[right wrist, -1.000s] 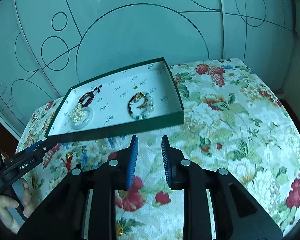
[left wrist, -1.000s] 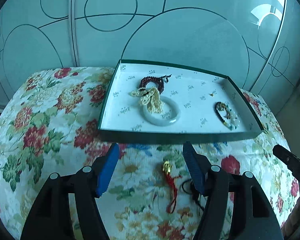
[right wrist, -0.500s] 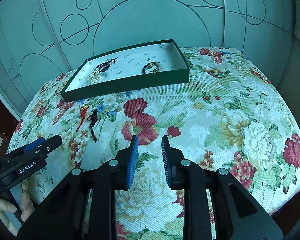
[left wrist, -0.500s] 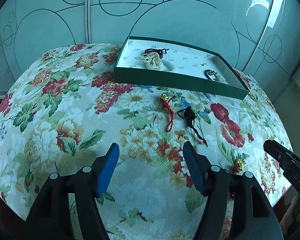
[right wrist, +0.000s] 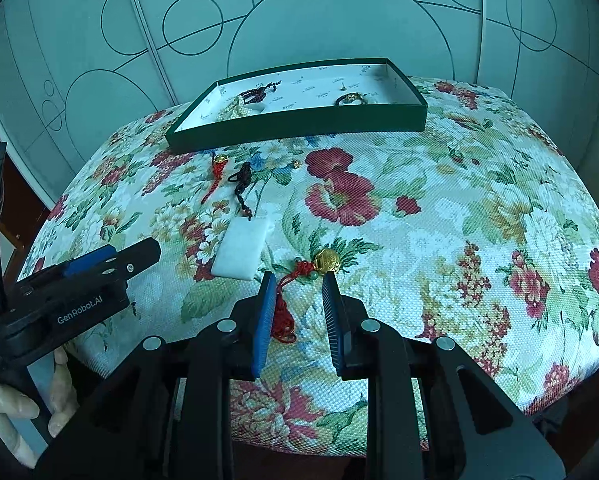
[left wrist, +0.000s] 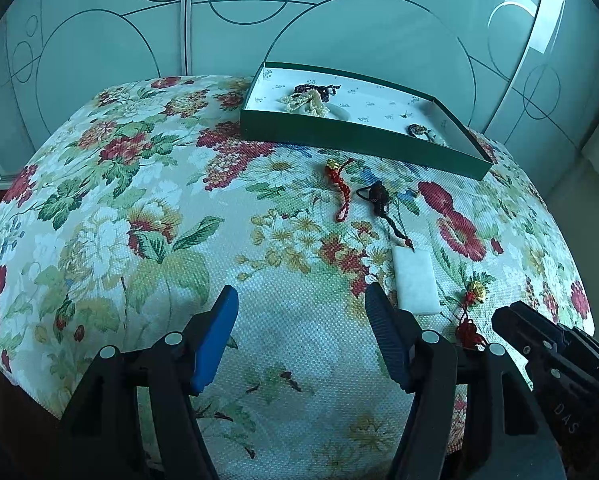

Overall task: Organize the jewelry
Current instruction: 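Withdraw both grippers from the box back over the table, then grasp the red tassel charm with gold coin with the right gripper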

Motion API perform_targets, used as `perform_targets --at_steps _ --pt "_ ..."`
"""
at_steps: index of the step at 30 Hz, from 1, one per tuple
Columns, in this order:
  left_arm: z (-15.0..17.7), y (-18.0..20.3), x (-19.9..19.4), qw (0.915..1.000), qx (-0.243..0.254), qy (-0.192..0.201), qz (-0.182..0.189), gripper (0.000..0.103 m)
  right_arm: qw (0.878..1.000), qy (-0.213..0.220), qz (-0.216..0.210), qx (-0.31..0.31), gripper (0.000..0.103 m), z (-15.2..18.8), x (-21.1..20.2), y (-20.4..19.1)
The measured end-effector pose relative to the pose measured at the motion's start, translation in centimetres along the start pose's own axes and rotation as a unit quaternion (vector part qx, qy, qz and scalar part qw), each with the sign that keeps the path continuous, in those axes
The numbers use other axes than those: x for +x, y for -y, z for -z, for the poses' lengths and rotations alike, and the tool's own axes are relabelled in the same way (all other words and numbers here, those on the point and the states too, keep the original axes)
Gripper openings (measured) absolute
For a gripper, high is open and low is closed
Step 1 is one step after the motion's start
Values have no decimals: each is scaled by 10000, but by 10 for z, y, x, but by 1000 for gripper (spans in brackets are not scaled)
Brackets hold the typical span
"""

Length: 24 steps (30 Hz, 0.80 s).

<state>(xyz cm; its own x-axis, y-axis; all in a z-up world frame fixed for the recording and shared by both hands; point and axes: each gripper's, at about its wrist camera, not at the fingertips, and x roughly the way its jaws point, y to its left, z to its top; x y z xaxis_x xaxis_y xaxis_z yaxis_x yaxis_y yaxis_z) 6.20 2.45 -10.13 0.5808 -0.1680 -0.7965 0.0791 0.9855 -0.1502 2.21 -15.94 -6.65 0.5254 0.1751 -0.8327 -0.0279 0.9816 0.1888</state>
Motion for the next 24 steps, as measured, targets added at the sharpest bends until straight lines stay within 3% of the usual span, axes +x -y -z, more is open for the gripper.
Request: perform_targets --at_steps 13,16,24 --pt "8 -5 -2 10000 -56 -38 -27 65 9993 -281 -2 -254 24 15 17 -15" --pt "8 -6 -2 10000 -71 -48 -33 65 9985 -227 216 -444 13 17 18 -18" --pt "9 -2 1 10000 -48 -87 -8 65 9985 -138 300 -431 9 17 18 -14"
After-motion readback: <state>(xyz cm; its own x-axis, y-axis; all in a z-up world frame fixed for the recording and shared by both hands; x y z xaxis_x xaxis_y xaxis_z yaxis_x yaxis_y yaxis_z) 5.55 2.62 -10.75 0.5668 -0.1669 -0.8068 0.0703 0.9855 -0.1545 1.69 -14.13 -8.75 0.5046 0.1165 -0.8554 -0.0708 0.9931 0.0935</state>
